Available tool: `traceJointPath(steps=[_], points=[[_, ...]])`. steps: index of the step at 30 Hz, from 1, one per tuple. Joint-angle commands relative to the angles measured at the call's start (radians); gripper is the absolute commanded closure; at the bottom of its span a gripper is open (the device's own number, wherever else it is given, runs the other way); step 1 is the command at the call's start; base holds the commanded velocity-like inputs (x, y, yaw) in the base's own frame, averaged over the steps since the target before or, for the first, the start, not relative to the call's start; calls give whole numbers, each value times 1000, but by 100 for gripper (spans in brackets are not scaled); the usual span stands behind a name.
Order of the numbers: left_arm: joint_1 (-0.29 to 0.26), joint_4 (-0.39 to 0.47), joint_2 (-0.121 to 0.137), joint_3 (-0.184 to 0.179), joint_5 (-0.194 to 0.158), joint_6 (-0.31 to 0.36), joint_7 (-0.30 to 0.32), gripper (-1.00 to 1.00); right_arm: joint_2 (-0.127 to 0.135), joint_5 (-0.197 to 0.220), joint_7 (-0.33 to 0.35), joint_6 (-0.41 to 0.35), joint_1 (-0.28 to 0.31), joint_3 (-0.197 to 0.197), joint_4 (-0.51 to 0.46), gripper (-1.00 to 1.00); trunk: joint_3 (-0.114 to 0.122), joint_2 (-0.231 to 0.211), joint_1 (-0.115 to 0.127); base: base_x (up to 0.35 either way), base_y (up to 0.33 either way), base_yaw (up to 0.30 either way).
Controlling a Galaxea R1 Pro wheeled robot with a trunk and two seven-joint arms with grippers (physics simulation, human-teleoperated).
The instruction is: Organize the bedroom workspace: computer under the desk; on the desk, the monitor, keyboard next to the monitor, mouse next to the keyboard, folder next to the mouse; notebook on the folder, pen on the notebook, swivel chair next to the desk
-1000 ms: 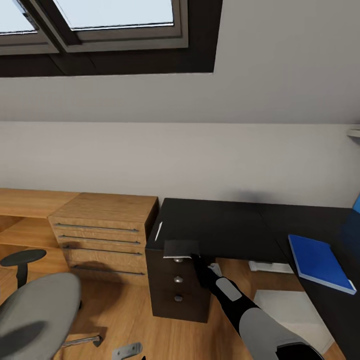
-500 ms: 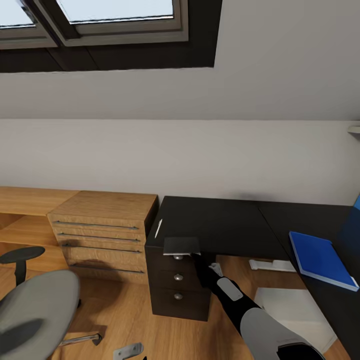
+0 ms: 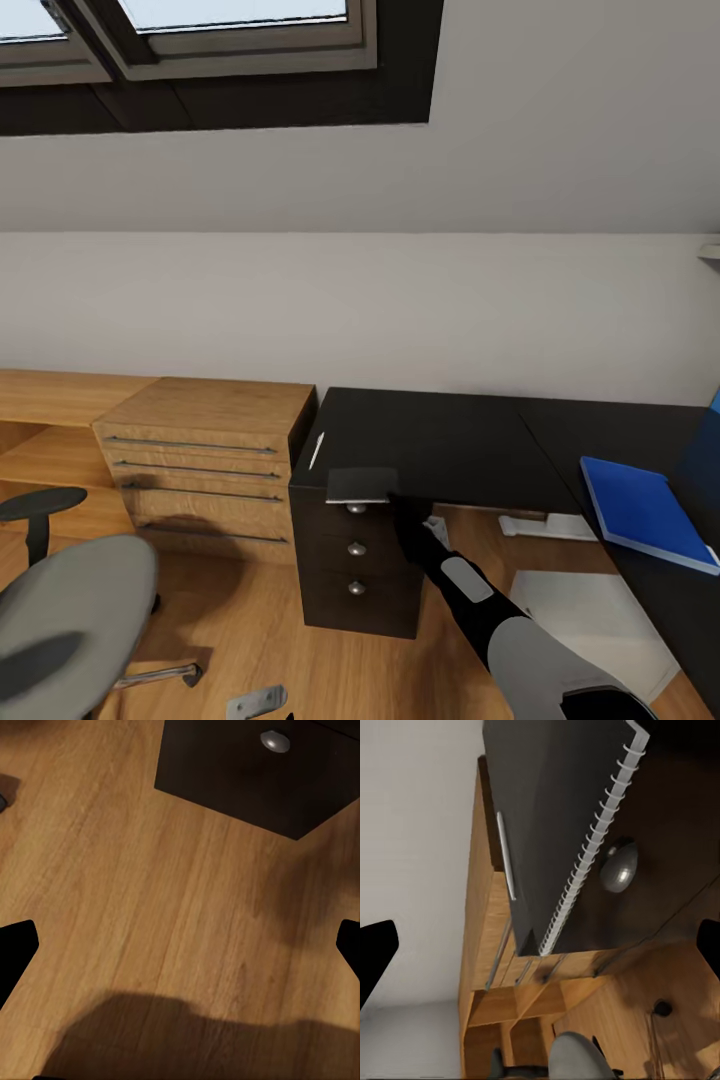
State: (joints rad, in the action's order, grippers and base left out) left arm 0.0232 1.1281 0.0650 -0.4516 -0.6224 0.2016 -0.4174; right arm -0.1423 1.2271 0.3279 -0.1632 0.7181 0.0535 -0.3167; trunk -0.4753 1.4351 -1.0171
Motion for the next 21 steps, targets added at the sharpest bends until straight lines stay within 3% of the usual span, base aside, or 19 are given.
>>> traceJointPath(steps=[1, 3, 5, 21], points=[[0, 2, 1, -2, -7, 2, -7, -100, 2, 10, 30, -1, 1, 6, 1, -100, -4, 8, -4, 0, 0, 0], [0, 2, 1, -2, -7, 2, -7, -100, 5, 8, 127, -1, -1, 6, 8, -100, -10, 22, -12, 0, 0, 0], [0, 2, 1, -2, -7, 2, -7, -100, 6, 8, 145, -1, -1, 6, 12, -100, -17, 36, -19, 0, 0, 0], [0, 2, 1, -2, -7, 2, -7, -100, 11, 8, 173, 0, -2, 6, 21, -100, -67, 148, -81, 0, 0, 0]])
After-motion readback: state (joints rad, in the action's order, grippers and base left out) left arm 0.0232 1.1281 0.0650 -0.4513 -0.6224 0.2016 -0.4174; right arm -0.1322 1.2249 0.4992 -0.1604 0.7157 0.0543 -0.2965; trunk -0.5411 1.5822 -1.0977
